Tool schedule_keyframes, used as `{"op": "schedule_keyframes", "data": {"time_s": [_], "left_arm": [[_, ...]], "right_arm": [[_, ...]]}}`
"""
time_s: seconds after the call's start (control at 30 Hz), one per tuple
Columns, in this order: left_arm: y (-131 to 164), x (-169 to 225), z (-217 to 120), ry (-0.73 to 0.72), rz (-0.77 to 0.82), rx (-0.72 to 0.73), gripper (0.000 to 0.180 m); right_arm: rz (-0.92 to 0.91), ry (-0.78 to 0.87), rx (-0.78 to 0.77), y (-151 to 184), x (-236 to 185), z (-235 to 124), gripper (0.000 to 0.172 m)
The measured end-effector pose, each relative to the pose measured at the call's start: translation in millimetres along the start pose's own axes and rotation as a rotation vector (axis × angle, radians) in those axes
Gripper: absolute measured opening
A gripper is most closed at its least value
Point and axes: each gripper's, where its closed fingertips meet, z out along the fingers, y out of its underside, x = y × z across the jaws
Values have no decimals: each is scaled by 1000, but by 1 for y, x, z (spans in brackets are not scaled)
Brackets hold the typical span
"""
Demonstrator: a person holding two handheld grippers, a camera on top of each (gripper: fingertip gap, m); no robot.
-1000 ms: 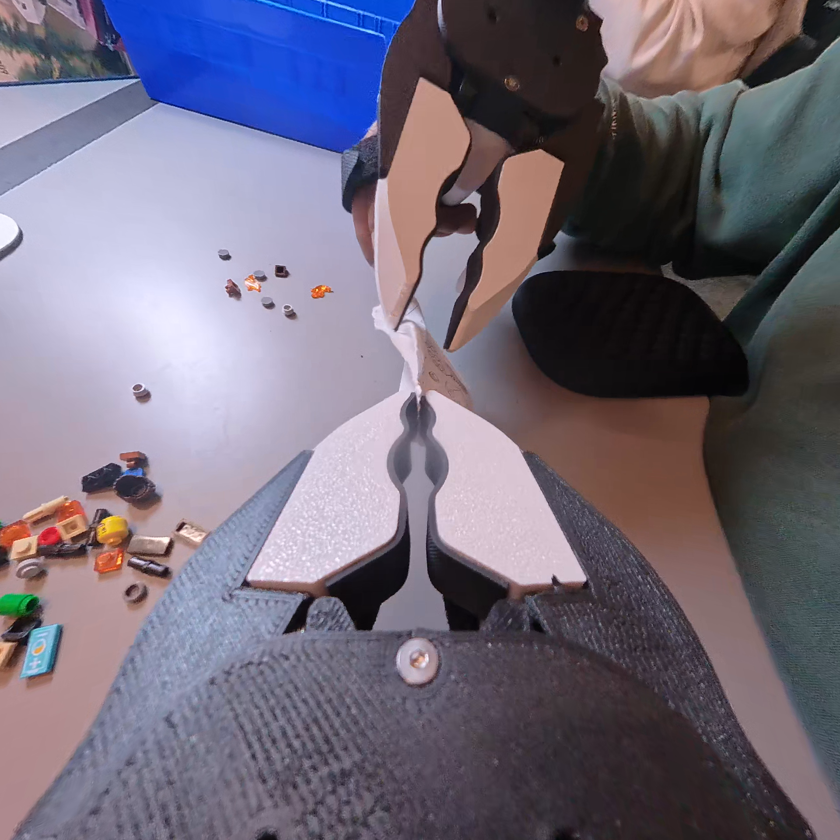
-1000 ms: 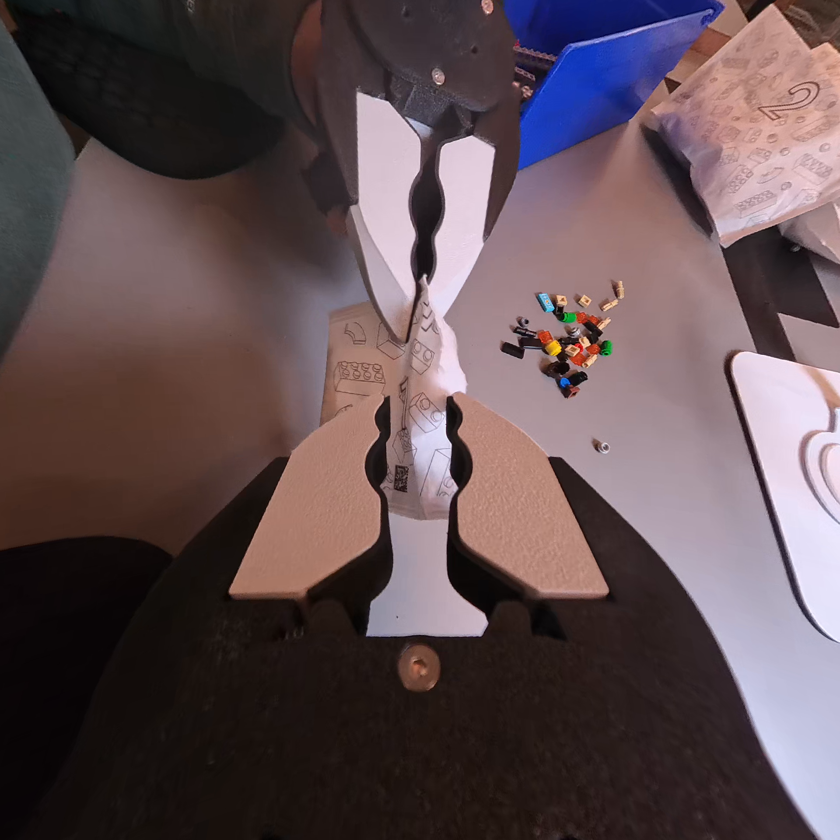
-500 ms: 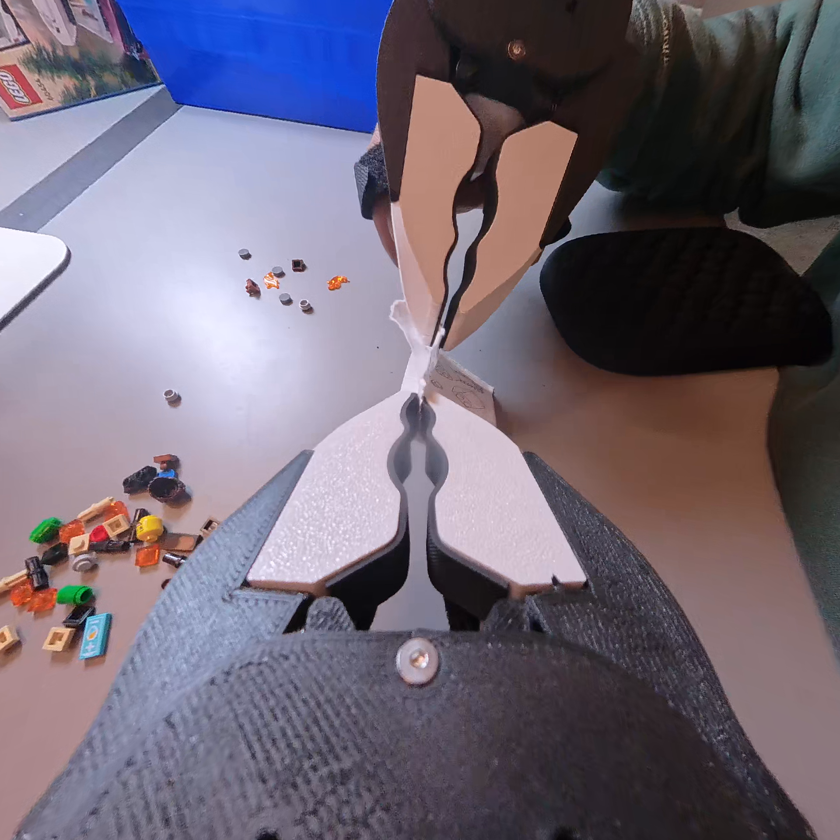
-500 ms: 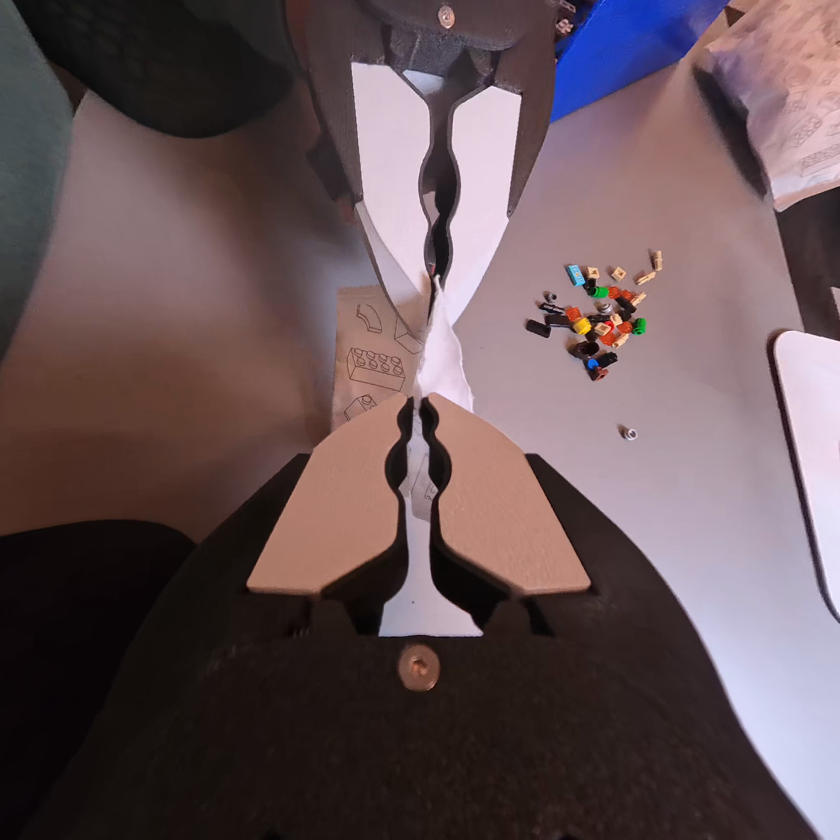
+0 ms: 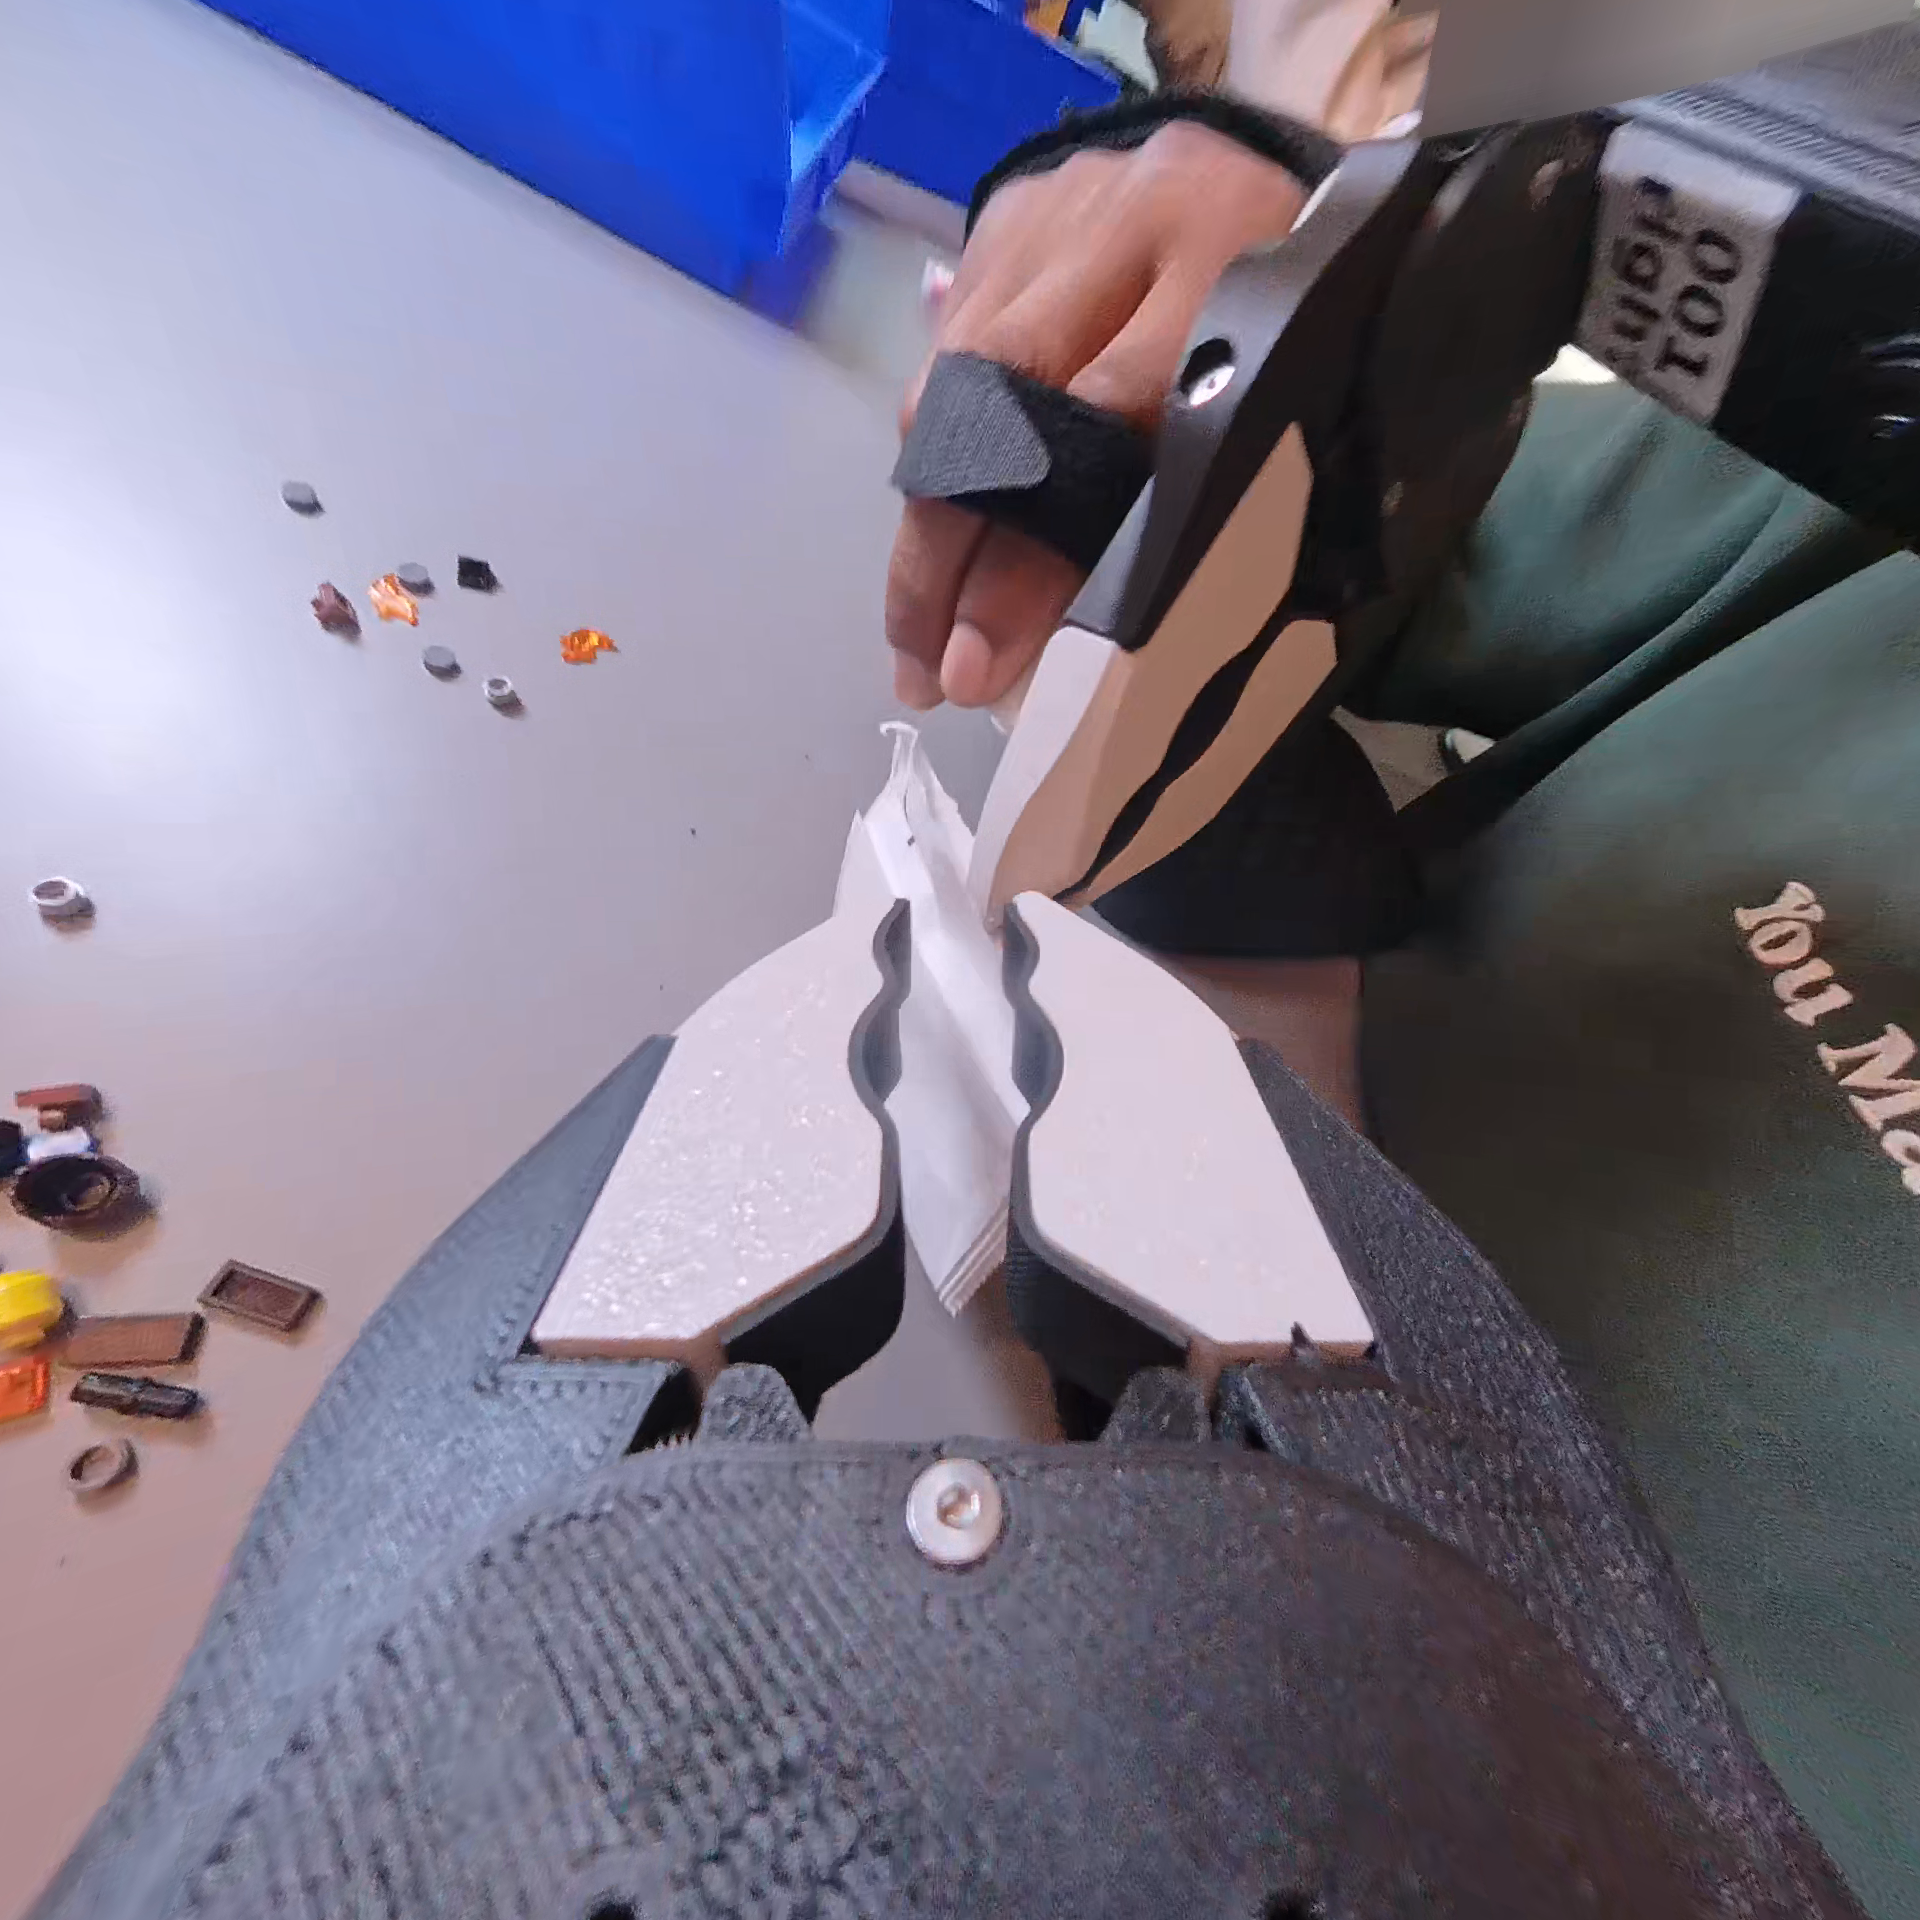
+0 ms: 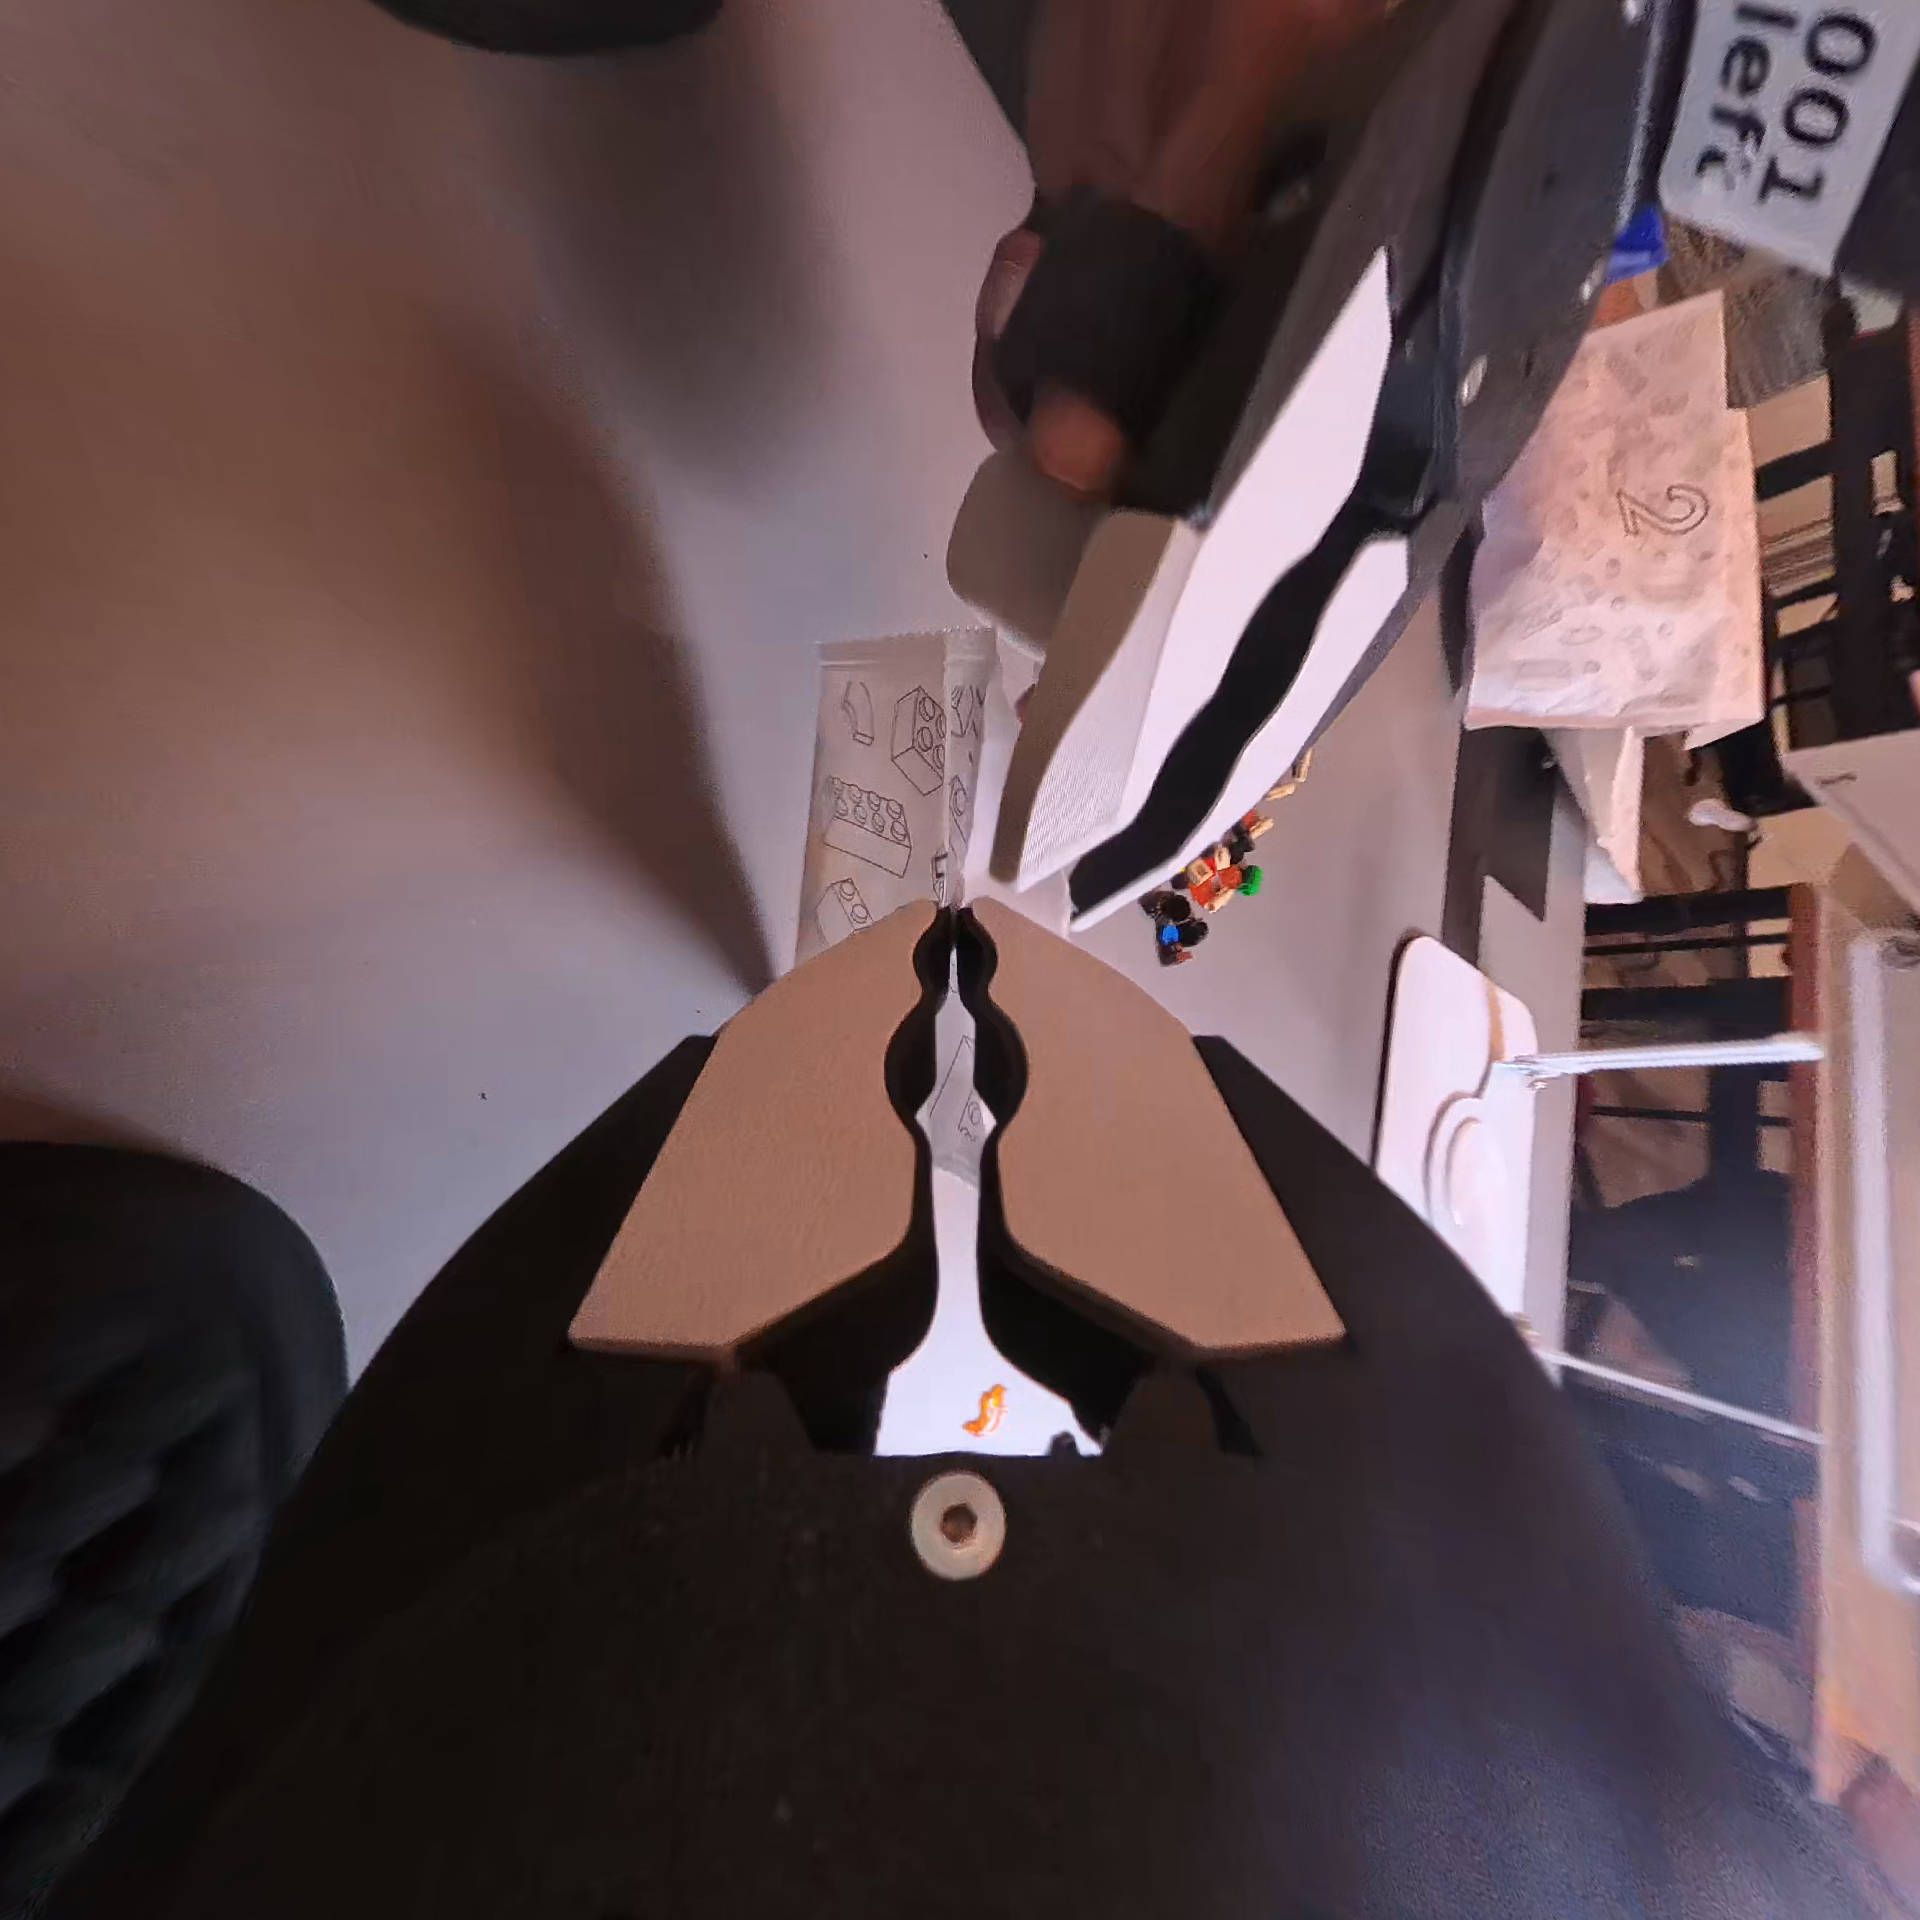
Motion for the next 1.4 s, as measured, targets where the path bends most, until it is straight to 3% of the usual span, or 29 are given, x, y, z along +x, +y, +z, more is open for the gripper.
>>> {"op": "schedule_keyframes", "data": {"time_s": [0.17,0.23,0.3,0.43,0.5,0.6,0.87,1.0,1.1,1.17,1.27,1.4], "left_arm": [[17,0,3,-107,90,-143,0],[20,-12,1,-260,211,-206,0],[16,-39,-13,-504,365,-263,1],[14,-38,-10,-611,485,-313,1],[16,-36,-9,-613,490,-332,1],[17,-32,-10,-560,430,-311,0],[13,-15,-4,-408,333,-255,0],[8,-27,-16,-456,345,-196,0],[0,-18,-16,-330,339,-64,0],[-14,-5,-26,-202,351,87,9],[-19,17,-42,52,258,198,63],[9,11,-24,19,399,85,103]], "right_arm": [[-102,17,-60,-3,-8,2,1],[-106,-18,-79,-3,-16,3,1],[-72,-98,-105,-2,-28,5,0],[32,-219,-130,4,-37,4,0],[78,-257,-122,6,-37,3,0],[123,-172,-83,3,-20,4,1],[28,-101,-219,14,-19,24,21],[33,-150,-199,14,-27,26,0],[115,-194,-123,11,-23,16,0],[136,-137,-54,9,-9,10,0],[65,-26,83,-5,8,-1,0],[-56,41,187,-24,10,-9,0]]}}
